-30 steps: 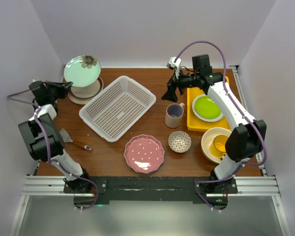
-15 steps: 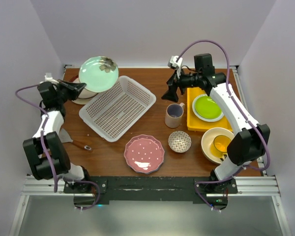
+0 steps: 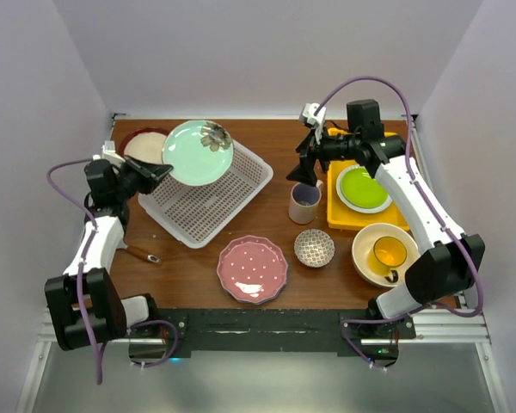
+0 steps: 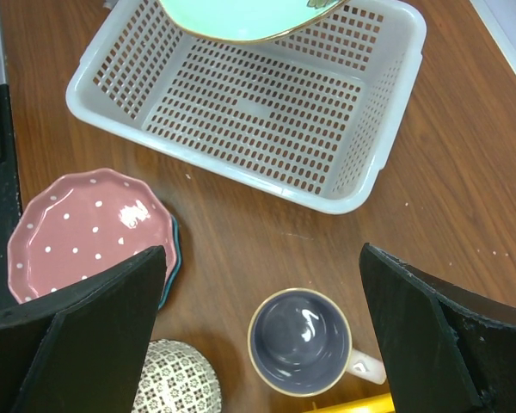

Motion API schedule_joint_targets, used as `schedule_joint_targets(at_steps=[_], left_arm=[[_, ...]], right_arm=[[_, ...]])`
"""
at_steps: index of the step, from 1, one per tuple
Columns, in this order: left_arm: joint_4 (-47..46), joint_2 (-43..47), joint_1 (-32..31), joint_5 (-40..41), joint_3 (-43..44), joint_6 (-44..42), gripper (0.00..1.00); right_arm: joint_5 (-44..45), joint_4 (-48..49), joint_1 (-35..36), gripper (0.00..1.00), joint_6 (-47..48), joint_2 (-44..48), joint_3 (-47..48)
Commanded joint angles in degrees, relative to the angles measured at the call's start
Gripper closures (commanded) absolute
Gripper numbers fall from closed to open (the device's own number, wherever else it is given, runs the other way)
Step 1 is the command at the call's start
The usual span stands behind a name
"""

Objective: Place the mixed dishes into the plastic bin
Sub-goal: Place the plate in the plastic bin.

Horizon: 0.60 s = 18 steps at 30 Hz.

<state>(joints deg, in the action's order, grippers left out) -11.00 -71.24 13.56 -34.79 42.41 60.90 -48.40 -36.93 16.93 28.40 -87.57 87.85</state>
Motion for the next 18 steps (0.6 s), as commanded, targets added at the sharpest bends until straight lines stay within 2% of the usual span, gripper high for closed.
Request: schedule_joint_targets(at_steps=[1,18], left_arm=[[-5.7,5.14,-1.17,-0.81,-1.63,1.94,1.0],[-3.85,8.4,-6.97,4.81,-5.41,1.06,1.0]], right_arm=[[0.68,0.19,-0.05,0.02,-1.59,2.58,-0.93],[0.77,1.68,-0.58,0.02,-3.7,5.74,-5.41]])
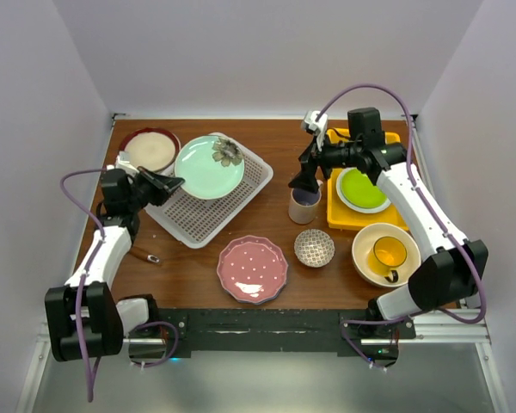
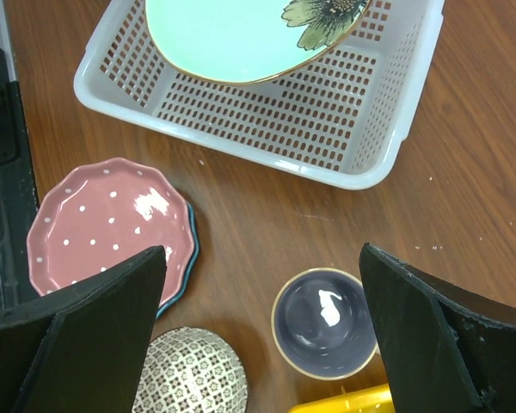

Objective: Place the mixed dishes into the plastic bin
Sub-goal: Place the plate in the plastic bin.

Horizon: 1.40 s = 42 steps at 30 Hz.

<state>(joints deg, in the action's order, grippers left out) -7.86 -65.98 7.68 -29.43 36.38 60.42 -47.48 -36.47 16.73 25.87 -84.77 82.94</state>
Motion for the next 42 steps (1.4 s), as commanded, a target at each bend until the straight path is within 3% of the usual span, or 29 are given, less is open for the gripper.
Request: schedule_joint_targets(at_steps=[1,42], left_arm=[[-6.82,3.13,-1.44,-0.19,0.62,1.63,1.0],[-6.29,1.38,-6.98,6.4,-0.7,0.66,1.0]], right_arm=[[-0.24,1.22,-0.38,0.02,-1.17,2.95,-0.58],[-0.5,1.93,-0.56,0.02,-1.79,3.91,-2.78]])
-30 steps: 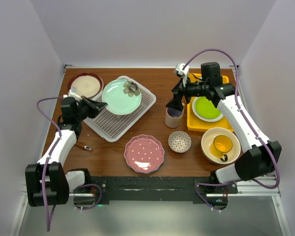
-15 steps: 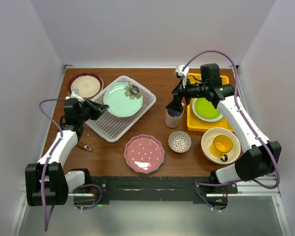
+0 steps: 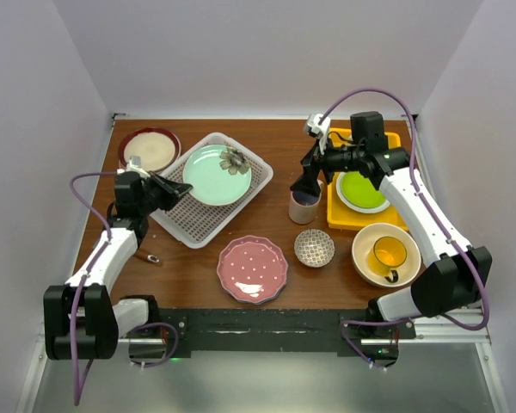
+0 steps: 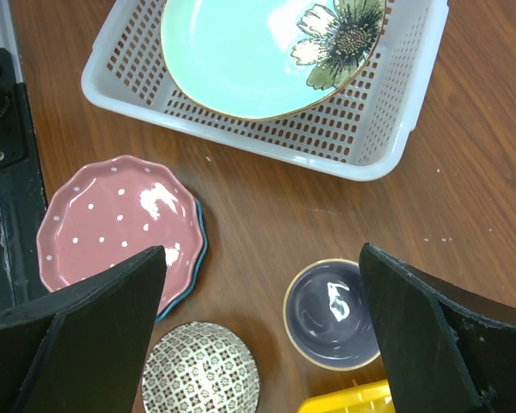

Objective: Place the mixed dishes into the plastic bin
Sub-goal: Place the plate in the plastic bin.

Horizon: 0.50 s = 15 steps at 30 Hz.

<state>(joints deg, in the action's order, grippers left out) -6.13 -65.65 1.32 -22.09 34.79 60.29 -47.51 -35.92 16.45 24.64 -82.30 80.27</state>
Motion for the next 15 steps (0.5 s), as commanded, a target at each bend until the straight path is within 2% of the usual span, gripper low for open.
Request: schedule_joint_targets(at_steps=[1,15], left_arm=[[-8.02,1.05,-0.71,-0.85,0.9,0.7,1.0],[-7.93,0.43,-0.8,0.55,0.37,0.26,1.0]], right_arm=[[-0.57,1.38,-0.28,0.02,-0.56,1.36,-0.2],[-0.48,1.64,-0.28,0.02,-0.56,1.53,-1.17]])
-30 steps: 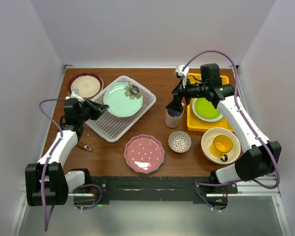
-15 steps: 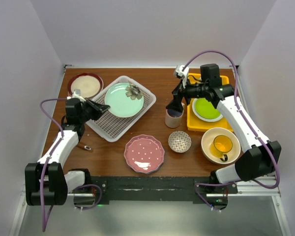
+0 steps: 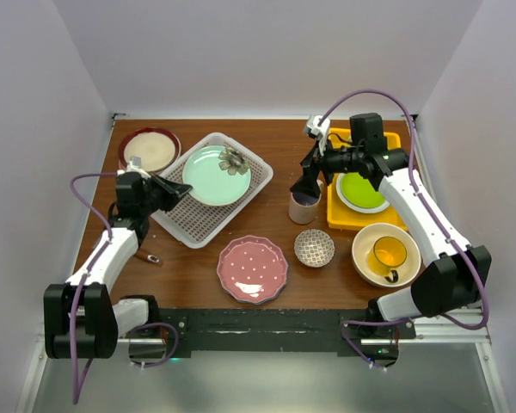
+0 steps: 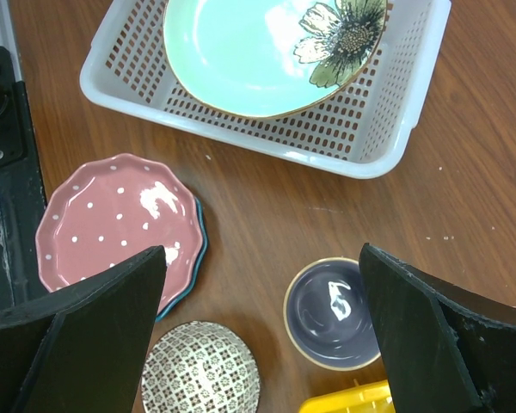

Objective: Place the mixed dishes into the plastic bin
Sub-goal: Place the plate in the plastic bin.

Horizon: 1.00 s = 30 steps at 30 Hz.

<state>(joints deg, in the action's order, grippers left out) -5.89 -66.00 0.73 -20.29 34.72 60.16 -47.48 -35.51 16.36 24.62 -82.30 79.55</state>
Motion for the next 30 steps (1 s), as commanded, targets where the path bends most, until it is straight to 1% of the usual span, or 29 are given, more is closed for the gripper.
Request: schedule_joint_targets(at_steps=[1,4,5,30], left_arm=[[-8.09,0.78,-0.2,-1.15,0.35,0.31,1.0],[-8.08,0.7,-0.21,-0.89,0.17,0.22,1.0],[-8.08,0.69,-1.6,-0.71,0.17,0.22,1.0],[-6.68,0.17,-2.84,1.66,-0.09,-0.92,1.0]], right_arm=[[-0.5,1.23,-0.28,0.02,-0.54,1.44,-0.36],[-0.5,1.32,-0.19,0.02,-0.54,1.44,-0.45],[-0.5,1.23,-0.28,0.02,-0.54,1.44,-0.45],[-0.59,1.4,-0.19,0.02,-0.54,1.53,-0.89]])
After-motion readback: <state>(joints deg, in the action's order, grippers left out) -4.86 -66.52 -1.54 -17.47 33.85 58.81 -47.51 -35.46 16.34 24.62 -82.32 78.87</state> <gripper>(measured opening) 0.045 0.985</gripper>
